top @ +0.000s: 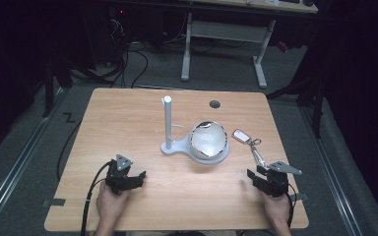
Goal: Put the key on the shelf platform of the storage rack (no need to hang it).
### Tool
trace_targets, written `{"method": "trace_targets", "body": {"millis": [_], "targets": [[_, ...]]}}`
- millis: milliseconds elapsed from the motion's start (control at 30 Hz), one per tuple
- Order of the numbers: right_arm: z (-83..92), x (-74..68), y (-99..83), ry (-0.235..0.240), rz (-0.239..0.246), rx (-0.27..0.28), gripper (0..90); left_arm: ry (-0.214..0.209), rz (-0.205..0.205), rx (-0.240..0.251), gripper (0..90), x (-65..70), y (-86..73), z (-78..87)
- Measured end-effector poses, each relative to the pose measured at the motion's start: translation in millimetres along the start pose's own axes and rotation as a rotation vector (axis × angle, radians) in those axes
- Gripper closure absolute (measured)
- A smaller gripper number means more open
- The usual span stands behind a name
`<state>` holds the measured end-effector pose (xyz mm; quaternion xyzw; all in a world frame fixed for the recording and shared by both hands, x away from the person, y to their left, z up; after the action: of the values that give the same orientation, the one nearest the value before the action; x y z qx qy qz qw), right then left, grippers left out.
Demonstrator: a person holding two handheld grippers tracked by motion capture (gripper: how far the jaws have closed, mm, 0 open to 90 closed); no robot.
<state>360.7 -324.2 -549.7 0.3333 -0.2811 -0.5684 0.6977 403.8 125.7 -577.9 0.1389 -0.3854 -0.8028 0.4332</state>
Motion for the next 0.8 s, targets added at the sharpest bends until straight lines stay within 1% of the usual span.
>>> {"method": "trace_targets", "body": {"millis": [233, 267, 367, 467, 567, 600, 800], "targets": [[-0.5, 15.4, 6.7, -0.019, -0.02, 0.005, 53.9, 0.0, 0.0, 0.0, 22.5, 0.0, 0.0, 0.0], [-0.5, 15.4, 6.7, -0.019, -0.02, 0.005, 53.9, 0.0, 0.0, 0.0, 22.5, 0.0, 0.0, 0.0], [-4.0, 21.2, 10.7, -0.017, -0.04, -0.001, 55.0, 0.0, 0.0, 0.0, 22.5, 0.0, 0.0, 0.0], [-6.5, 23.8, 15.6, -0.018, -0.043, 0.0, 55.3, 0.0, 0.0, 0.0, 22.5, 0.0, 0.0, 0.0], [-8.7, 25.5, 17.9, -0.021, -0.045, -0.014, 55.3, 0.0, 0.0, 0.0, 22.5, 0.0, 0.0, 0.0], [-11.4, 28.0, 22.3, -0.025, -0.041, -0.012, 55.3, 0.0, 0.0, 0.0, 22.5, 0.0, 0.0, 0.0], [-16.7, 32.5, 32.0, -0.036, -0.04, -0.022, 55.3, 0.0, 0.0, 0.0, 22.5, 0.0, 0.0, 0.0]]}}
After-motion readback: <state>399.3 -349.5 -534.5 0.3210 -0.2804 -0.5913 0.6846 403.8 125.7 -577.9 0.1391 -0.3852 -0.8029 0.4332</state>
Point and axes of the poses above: each handheld gripper's, and its own axes: z roughly backward along the jaws, y roughly out of its top, x roughly to its right, the point moved 6 cm from there along -z, roughly forward along the jaws, and after that the axes turned 8 degrees about -y, right-handed, at the moved point
